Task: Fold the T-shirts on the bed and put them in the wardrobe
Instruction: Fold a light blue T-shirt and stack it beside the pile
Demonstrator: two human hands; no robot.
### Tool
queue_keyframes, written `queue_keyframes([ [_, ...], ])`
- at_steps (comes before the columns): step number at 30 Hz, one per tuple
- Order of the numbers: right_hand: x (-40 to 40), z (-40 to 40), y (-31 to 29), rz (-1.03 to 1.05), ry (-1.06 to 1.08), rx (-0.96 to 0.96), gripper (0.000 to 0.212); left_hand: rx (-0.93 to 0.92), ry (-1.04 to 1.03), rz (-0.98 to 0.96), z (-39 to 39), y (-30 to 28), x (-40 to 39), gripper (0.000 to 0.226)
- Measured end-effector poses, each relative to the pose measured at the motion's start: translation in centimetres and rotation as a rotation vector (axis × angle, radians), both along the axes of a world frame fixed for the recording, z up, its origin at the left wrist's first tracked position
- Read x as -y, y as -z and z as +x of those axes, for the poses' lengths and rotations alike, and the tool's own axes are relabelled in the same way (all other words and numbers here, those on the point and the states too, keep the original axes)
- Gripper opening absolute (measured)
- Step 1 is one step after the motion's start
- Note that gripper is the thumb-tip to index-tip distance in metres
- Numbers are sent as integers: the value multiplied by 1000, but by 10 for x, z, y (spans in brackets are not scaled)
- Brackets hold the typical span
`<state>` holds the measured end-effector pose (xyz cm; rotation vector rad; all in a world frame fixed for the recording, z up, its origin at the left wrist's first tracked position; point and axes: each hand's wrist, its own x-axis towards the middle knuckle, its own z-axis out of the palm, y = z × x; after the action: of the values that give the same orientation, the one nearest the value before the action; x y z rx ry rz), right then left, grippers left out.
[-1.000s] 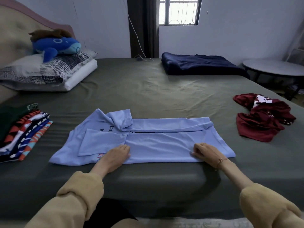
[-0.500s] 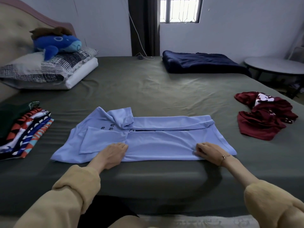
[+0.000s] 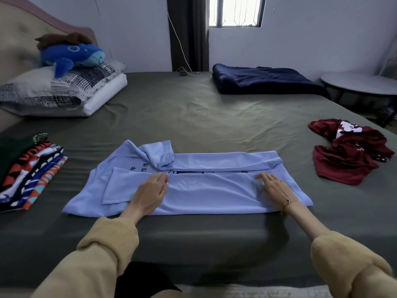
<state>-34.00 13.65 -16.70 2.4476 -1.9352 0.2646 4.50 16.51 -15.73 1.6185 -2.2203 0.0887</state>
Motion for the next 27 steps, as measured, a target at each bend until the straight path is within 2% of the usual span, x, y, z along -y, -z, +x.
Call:
queue_keyframes([
  [2, 9, 1, 1, 23, 8, 20, 38, -74, -73, -7, -3, -1, 8, 33],
  [4, 20, -1, 2, 61, -4, -43, 42, 93, -121, -24, 3, -1, 20, 39],
  [5, 26, -3, 1, 100, 5, -85, 44, 176, -157, 29, 9, 0, 26, 42],
  [8, 39, -10, -1, 127, 58, -216, 42, 255, -273, 197, 28, 9, 38, 49],
  [11, 46, -18, -5, 121, 107, -289, 32, 231, -311, 148, 40, 18, 46, 31],
  [15, 52, -31, -9, 94, 118, -238, 35, 224, -325, 159, 45, 15, 53, 17],
  [16, 52, -34, -10, 84, 131, -232, 40, 222, -317, 162, 45, 14, 55, 17],
  [19, 52, -40, -13, 25, 162, -221, 80, 265, -337, 181, 40, 5, 61, 33],
  [20, 54, -41, -10, -17, 185, -214, 80, 283, -349, 174, 39, 4, 63, 40],
  [22, 57, -40, -1, -74, 231, -223, 65, 328, -364, 159, 36, 5, 67, 43],
  [24, 58, -39, 6, -87, 264, -176, 44, 380, -429, 176, 31, 12, 69, 32],
  [25, 59, -38, 9, -104, 281, -145, 38, 347, -457, 145, 28, 15, 70, 25],
  [27, 57, -31, 10, -164, 303, -140, 38, 280, -490, 75, 21, 17, 72, 20],
])
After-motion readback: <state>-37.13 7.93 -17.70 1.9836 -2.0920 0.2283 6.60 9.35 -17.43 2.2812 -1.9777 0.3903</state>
